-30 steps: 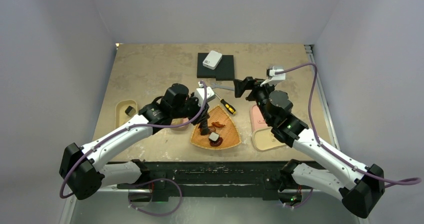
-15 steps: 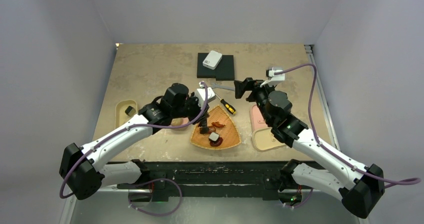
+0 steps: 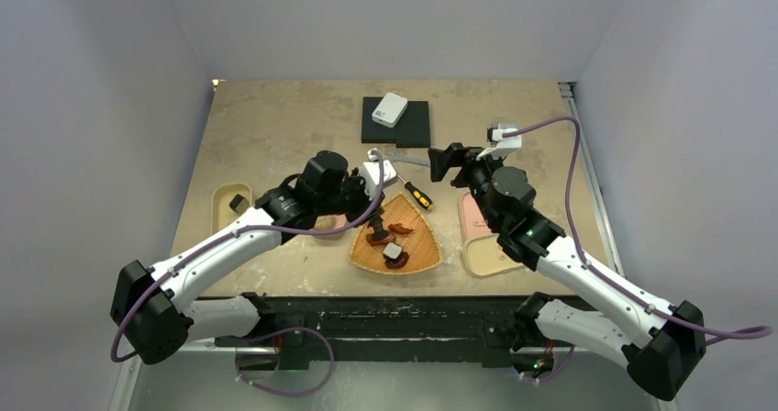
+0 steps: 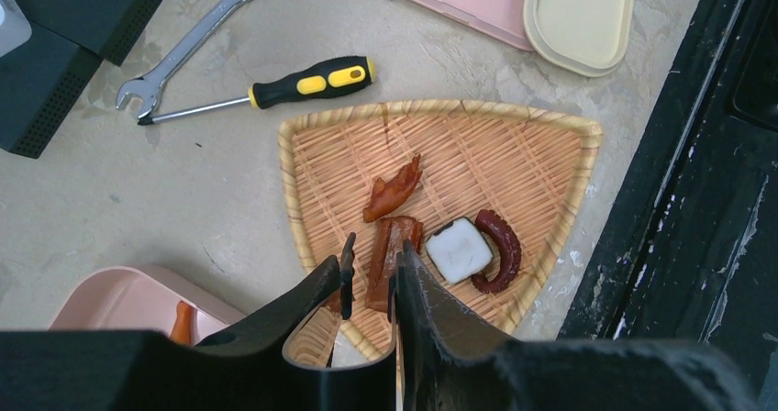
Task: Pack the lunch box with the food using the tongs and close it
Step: Pick up the fake food from the plate.
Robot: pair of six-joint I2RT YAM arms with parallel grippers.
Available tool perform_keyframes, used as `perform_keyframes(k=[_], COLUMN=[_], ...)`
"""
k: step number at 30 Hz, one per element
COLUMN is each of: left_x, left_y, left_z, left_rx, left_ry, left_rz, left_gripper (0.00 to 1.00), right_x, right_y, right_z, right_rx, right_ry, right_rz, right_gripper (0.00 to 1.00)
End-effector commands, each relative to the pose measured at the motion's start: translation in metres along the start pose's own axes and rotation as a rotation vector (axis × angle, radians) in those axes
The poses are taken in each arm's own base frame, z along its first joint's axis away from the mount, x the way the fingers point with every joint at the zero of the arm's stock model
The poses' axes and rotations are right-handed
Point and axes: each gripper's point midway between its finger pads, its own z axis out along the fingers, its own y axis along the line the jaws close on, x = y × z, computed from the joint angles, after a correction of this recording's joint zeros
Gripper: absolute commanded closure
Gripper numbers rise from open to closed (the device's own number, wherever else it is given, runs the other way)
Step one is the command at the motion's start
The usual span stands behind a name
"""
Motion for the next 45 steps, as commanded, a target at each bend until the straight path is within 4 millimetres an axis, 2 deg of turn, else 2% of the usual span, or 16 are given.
perform_keyframes(k=[1,20,24,29,31,38,45], left_x=[-0.01,0.01,0.009,-0.003,-0.006,-0.019,-0.022], left_y=[-0.002,-0.011,-0.014,-0.014,-0.013,-0.003,0.021], left_z=[-0.001,0.007,0.007,0.002,0.0,-0.009,-0.019], left_rx=[0.018,0.07,0.084,0.064,0.045,-0.049,-0.196], left_ry=[-0.011,0.041,0.04,0.003,-0.007,-0.059,-0.073], left_rz=[0.027,0.003,-0.02,-0.087,-0.124,-0.252,-0.296], left_gripper=[0.72,0.72,0.81,0.95,1.0,1.0,1.0], right_x=[0.001,0.004,0.006,0.006,0.005,0.003,0.001], right_y=[-0.001,-0.004,-0.006,-0.007,-0.007,-0.009,-0.01], right_z=[0.001,0.002,0.002,0.002,0.002,0.0,-0.003], right_rx=[0.0,0.014,0.019,0.027,0.028,0.033,0.038], right_ry=[-0.004,0.002,0.003,0.001,0.0,-0.007,-0.014], right_rz=[0.007,0.005,0.004,0.007,0.008,0.013,0.021], right_gripper=[0.04,0.04,0.04,0.04,0.04,0.04,0.04])
